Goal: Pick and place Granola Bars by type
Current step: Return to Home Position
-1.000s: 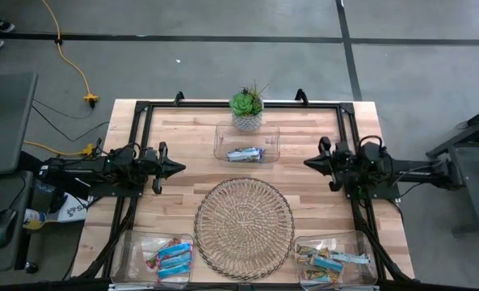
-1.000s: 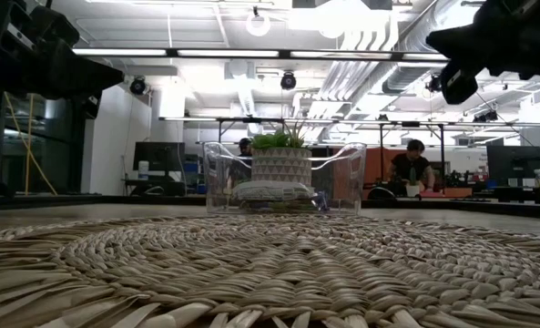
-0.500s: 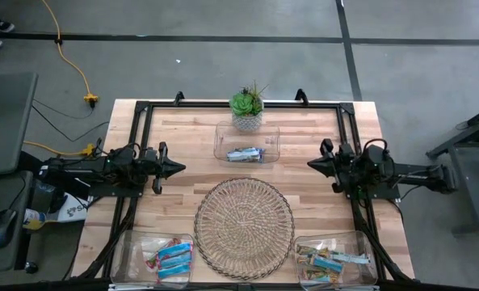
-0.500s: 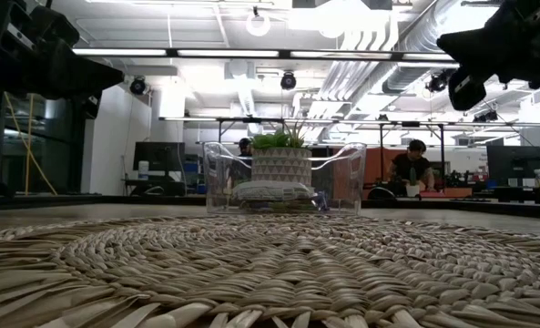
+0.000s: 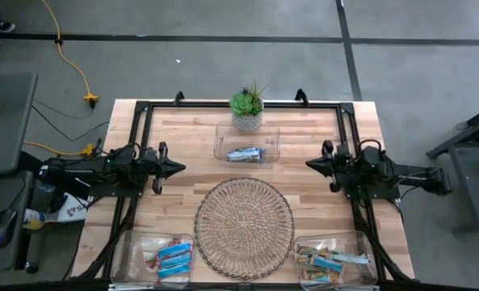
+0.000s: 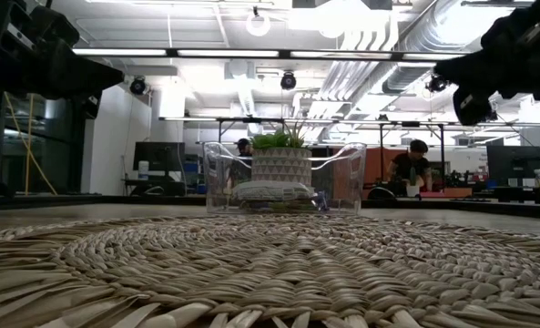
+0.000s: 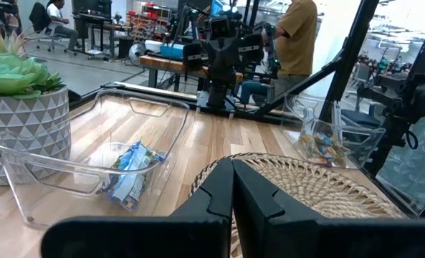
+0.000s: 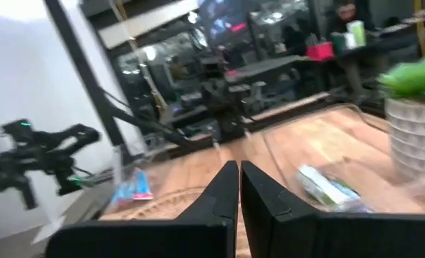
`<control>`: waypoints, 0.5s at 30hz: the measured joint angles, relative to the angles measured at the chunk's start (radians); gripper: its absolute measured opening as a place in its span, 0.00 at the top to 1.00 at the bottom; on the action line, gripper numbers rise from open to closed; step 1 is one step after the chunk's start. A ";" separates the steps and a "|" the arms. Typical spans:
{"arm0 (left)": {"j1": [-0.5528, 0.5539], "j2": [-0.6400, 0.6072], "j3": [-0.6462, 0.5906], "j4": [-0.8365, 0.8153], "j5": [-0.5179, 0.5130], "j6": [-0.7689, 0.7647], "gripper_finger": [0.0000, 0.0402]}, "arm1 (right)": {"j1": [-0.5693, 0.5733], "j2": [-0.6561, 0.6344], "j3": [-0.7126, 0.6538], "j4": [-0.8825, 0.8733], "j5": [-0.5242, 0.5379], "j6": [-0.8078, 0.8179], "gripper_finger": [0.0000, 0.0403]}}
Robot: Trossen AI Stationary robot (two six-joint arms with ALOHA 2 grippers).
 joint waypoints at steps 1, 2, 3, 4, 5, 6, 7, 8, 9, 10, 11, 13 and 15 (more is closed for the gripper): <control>0.000 0.000 0.000 0.000 0.000 0.000 1.00 | 0.000 0.000 0.000 -0.011 0.015 -0.002 1.00; 0.000 0.000 0.000 0.000 0.000 0.000 1.00 | 0.000 0.000 0.000 -0.025 0.027 -0.008 1.00; 0.000 0.000 0.000 0.000 0.000 0.000 1.00 | 0.000 0.000 0.000 -0.031 0.034 -0.015 1.00; 0.000 0.000 0.000 0.000 0.000 0.000 1.00 | 0.000 0.000 0.000 -0.035 0.043 -0.018 1.00; 0.000 0.000 0.000 0.000 0.000 0.000 1.00 | 0.000 0.000 0.000 -0.043 0.050 -0.019 1.00; 0.000 0.000 0.000 0.000 0.000 0.000 1.00 | 0.000 0.000 0.000 -0.058 0.054 -0.019 1.00; 0.000 0.000 0.000 0.000 0.000 0.000 1.00 | 0.000 0.000 0.000 -0.064 0.056 -0.019 1.00; 0.000 0.000 0.000 0.000 0.000 0.000 1.00 | 0.000 0.000 0.000 -0.070 0.056 -0.017 1.00; 0.000 0.000 0.000 0.000 0.000 0.000 1.00 | 0.000 0.003 0.000 -0.070 0.056 -0.013 1.00; 0.000 0.000 0.000 0.000 0.001 0.000 1.00 | 0.000 0.006 0.000 -0.071 0.056 -0.009 1.00; 0.000 0.000 0.000 0.000 0.000 0.000 1.00 | 0.000 0.008 0.000 -0.072 0.056 -0.004 1.00; 0.000 0.000 0.000 0.000 0.000 0.000 1.00 | 0.000 0.015 0.000 -0.074 0.064 0.006 1.00; 0.000 0.000 0.000 0.000 0.000 0.000 1.00 | 0.000 0.025 0.000 -0.078 0.080 -0.009 1.00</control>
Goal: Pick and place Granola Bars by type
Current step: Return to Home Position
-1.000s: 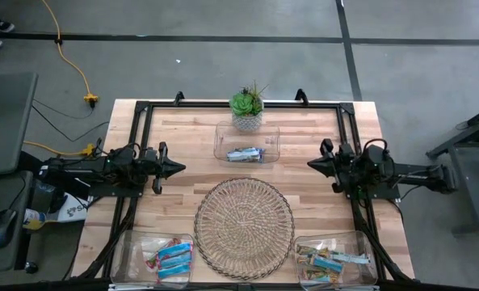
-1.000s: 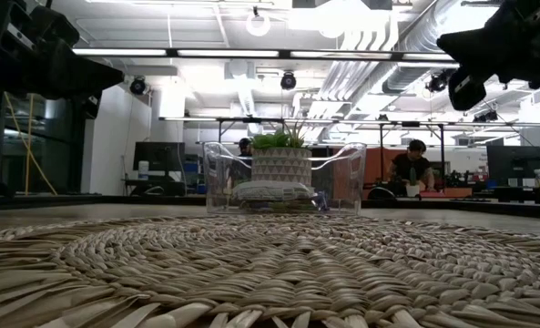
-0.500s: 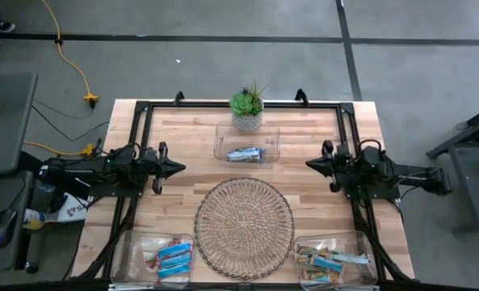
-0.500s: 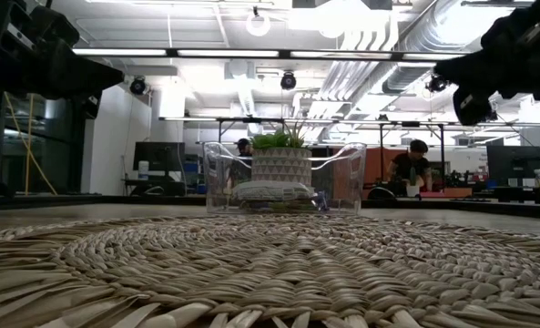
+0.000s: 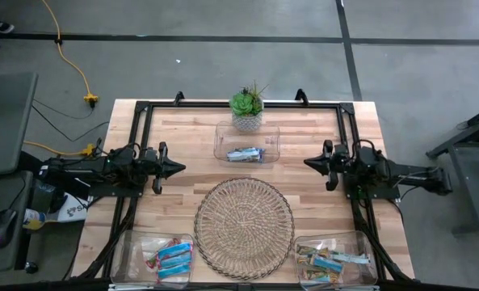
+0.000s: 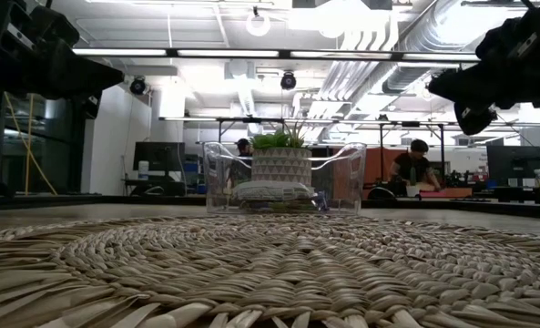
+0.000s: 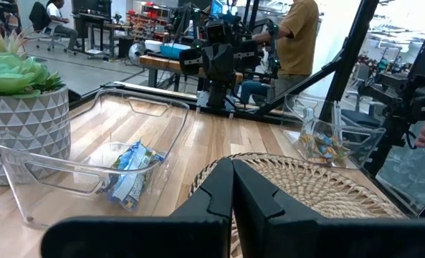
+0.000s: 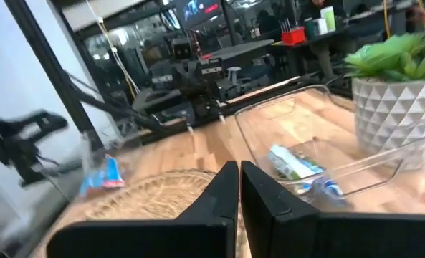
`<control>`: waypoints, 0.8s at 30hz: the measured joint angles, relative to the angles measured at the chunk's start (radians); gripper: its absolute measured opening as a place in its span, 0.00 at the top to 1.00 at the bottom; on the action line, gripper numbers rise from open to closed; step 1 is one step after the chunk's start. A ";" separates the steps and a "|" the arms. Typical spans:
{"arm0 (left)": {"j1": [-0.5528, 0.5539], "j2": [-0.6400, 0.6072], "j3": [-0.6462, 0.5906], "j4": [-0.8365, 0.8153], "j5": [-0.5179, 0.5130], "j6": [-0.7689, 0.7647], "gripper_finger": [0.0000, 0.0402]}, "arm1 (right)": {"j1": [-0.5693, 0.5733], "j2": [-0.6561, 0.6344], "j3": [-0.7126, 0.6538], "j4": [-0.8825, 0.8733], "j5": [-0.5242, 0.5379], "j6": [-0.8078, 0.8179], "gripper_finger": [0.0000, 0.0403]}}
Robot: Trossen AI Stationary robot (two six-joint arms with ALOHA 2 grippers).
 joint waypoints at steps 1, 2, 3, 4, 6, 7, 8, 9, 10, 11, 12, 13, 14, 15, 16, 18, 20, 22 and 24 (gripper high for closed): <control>0.000 0.000 0.000 0.000 0.000 0.000 1.00 | 0.000 0.005 0.000 0.000 0.001 -0.026 1.00; 0.000 0.000 0.000 0.000 0.000 0.000 1.00 | 0.000 0.013 0.000 -0.001 0.001 -0.051 1.00; 0.000 0.000 0.000 0.000 0.000 0.000 1.00 | 0.000 0.019 0.000 -0.001 0.002 -0.064 1.00; 0.000 0.000 0.000 0.000 0.000 0.000 1.00 | 0.000 0.022 0.000 -0.002 0.001 -0.064 1.00; 0.000 0.000 0.000 0.000 0.000 0.000 1.00 | 0.000 0.033 0.000 -0.002 0.001 -0.030 1.00; 0.000 0.000 0.000 0.000 0.000 0.000 1.00 | 0.000 0.037 0.000 -0.003 0.002 -0.008 1.00; 0.000 0.000 0.000 0.000 0.000 0.000 1.00 | 0.000 0.040 0.000 -0.003 0.001 0.009 1.00; 0.000 0.000 0.000 0.000 0.000 0.000 1.00 | 0.000 0.042 0.000 -0.002 0.002 0.013 1.00; 0.000 0.000 0.000 0.000 0.000 0.000 1.00 | 0.000 0.043 0.000 -0.003 0.002 0.008 1.00; 0.000 0.000 0.000 0.000 0.000 0.000 1.00 | 0.000 0.043 0.000 -0.003 0.002 -0.006 1.00; 0.000 0.000 0.000 0.000 0.000 0.000 1.00 | 0.000 0.042 0.000 -0.001 0.002 -0.024 1.00; 0.000 0.000 0.000 0.000 0.000 0.000 1.00 | 0.000 0.042 0.000 0.000 0.002 -0.043 1.00; 0.000 0.000 0.000 0.000 0.000 0.000 1.00 | 0.000 0.042 0.000 0.000 0.001 -0.061 1.00; 0.000 0.000 0.000 0.000 0.000 0.000 1.00 | 0.000 0.042 0.000 0.000 0.001 -0.076 1.00; 0.000 0.000 0.000 0.000 0.000 0.000 1.00 | 0.000 0.042 0.000 0.000 0.001 -0.091 1.00; 0.000 0.000 0.000 0.000 0.000 0.000 1.00 | 0.000 0.042 0.000 0.000 0.001 -0.109 1.00; 0.000 0.000 0.000 0.000 0.000 0.000 1.00 | 0.000 0.042 0.000 0.000 0.001 -0.122 1.00; 0.000 0.000 0.000 0.000 0.000 0.000 1.00 | 0.000 0.042 0.000 0.001 0.001 -0.126 1.00; 0.000 0.000 0.000 0.000 0.000 0.000 1.00 | 0.000 0.042 0.000 0.001 0.001 -0.125 1.00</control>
